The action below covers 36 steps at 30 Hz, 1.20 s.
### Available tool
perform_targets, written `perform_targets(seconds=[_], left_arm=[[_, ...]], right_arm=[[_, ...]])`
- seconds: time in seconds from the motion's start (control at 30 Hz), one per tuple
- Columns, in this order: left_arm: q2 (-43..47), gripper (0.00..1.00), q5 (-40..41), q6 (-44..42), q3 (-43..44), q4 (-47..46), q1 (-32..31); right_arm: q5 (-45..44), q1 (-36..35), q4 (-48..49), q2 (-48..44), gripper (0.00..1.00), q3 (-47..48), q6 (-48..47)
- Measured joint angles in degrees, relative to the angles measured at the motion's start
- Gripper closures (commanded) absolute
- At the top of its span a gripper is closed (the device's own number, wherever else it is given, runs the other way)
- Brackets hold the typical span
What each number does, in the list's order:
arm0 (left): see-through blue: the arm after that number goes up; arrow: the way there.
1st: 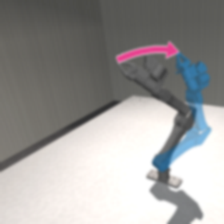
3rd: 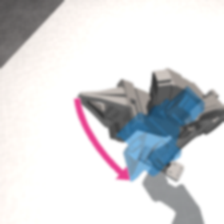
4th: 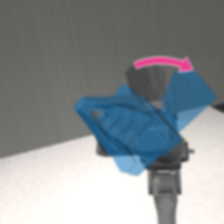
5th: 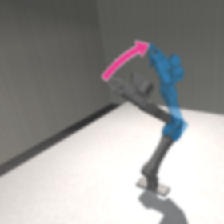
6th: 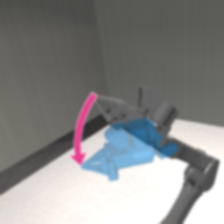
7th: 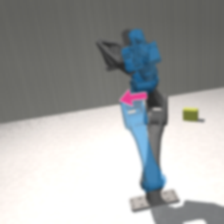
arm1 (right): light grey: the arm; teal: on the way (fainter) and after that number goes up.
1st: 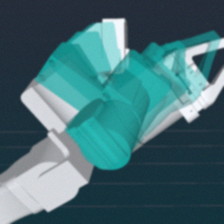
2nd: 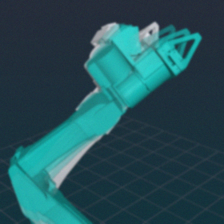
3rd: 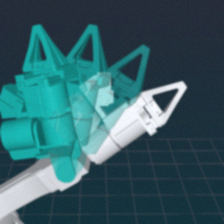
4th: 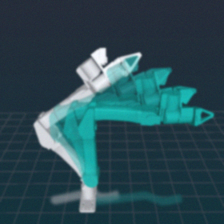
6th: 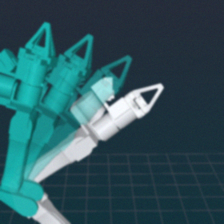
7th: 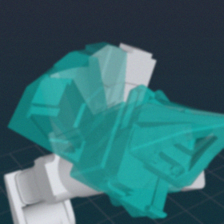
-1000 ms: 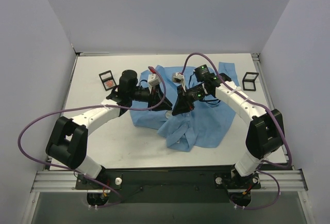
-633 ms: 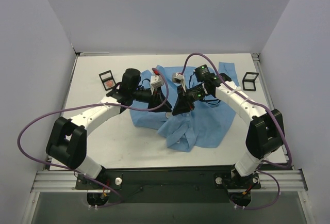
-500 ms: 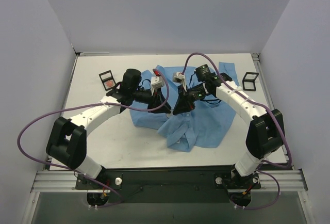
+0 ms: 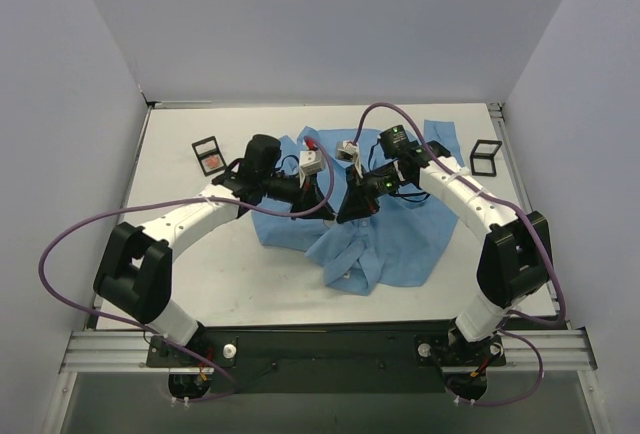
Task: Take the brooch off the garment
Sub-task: Remove the brooch from the clothes.
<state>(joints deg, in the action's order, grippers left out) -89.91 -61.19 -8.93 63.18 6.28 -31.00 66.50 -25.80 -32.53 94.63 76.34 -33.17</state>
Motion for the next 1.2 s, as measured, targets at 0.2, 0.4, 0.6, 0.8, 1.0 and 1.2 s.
perform_targets(seconds=[0.2,0.4,0.6,0.8,1.0,1.2], left_arm=[[-0.20,1.00,0.79,-0.44,0.52,0.87,-0.09],[-0.24,1.00,1.25,-0.09,0.35,0.24,-0.20],[1.66,1.00,1.09,7.80,-9.18,-15.72,-0.13],[3.28,1.00,1.36,19.91,-13.97,-32.02,2.38],[3.61,1.00,1.38,35.98,-15.56,-53.07,6.82],[4.68,1.00,2.01,49.16,-19.10,-72.08,8.33]], right_arm=[[-0.55,-0.02,0.00,0.00,1.00,0.00,-0.28],[-1.07,-0.02,0.02,-0.02,0.65,0.00,-0.57],[0.17,2.64,0.04,-2.05,0.18,0.02,0.28],[-4.52,4.44,-0.74,-8.22,0.01,2.67,3.21],[-14.01,4.66,-1.44,-11.74,0.00,12.17,9.18],[-17.11,5.46,6.21,-19.96,0.00,5.84,18.25]])
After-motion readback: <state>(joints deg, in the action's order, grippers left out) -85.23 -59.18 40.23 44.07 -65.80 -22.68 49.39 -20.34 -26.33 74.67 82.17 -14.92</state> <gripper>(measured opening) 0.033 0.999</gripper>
